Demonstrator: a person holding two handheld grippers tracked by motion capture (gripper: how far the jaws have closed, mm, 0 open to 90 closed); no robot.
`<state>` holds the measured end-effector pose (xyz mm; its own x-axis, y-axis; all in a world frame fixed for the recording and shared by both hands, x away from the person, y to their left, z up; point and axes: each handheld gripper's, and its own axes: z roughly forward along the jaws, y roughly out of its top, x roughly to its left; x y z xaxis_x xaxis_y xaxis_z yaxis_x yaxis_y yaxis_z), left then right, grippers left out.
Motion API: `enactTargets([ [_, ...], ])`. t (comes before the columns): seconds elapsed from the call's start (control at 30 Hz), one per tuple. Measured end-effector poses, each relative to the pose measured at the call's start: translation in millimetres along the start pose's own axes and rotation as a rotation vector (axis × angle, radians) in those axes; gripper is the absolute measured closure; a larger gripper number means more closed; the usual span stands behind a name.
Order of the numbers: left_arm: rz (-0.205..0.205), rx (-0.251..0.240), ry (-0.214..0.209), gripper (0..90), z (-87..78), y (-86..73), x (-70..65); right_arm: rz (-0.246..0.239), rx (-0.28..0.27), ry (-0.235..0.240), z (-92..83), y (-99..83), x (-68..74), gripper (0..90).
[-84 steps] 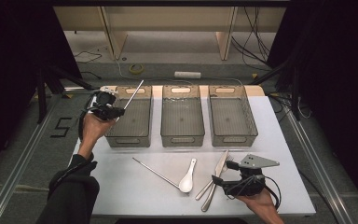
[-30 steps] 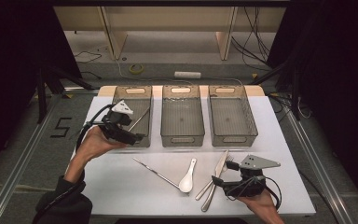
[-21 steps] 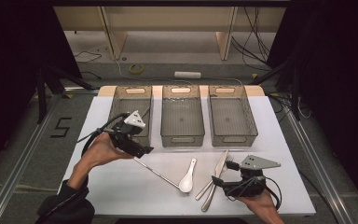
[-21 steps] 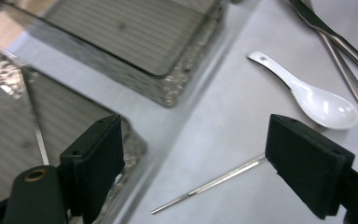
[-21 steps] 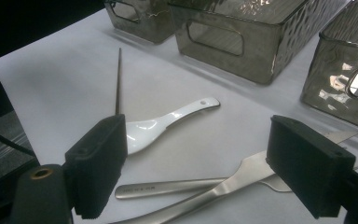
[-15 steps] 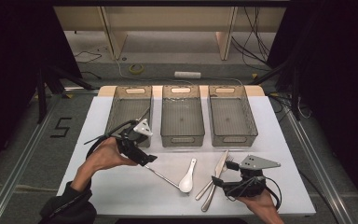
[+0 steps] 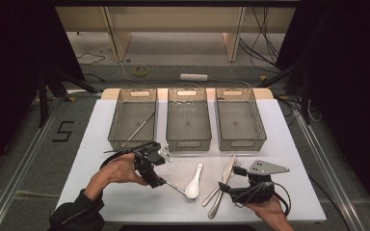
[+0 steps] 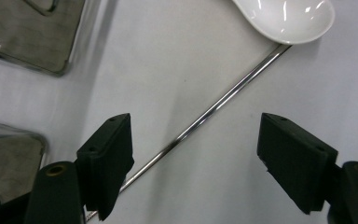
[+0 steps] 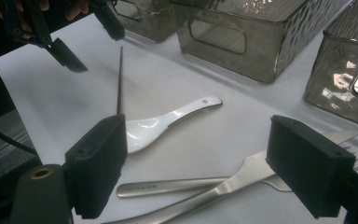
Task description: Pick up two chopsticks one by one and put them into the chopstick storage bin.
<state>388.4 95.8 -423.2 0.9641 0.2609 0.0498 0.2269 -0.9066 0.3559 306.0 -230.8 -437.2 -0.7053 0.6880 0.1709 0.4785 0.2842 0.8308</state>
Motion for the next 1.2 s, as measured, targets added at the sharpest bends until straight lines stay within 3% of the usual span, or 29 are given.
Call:
enactTargets([
  [0.57, 0.070, 0.081, -0.039, 40.9, 30.0, 0.5, 0.8, 0.001, 0.006, 0.002, 0.9, -0.7, -0.4, 21.1],
  [1.2, 0.080, 0.107, -0.069, 55.2, 39.8, -1.8, 1.5, -0.001, 0.010, 0.003, 0.9, -1.1, -1.5, 21.3],
])
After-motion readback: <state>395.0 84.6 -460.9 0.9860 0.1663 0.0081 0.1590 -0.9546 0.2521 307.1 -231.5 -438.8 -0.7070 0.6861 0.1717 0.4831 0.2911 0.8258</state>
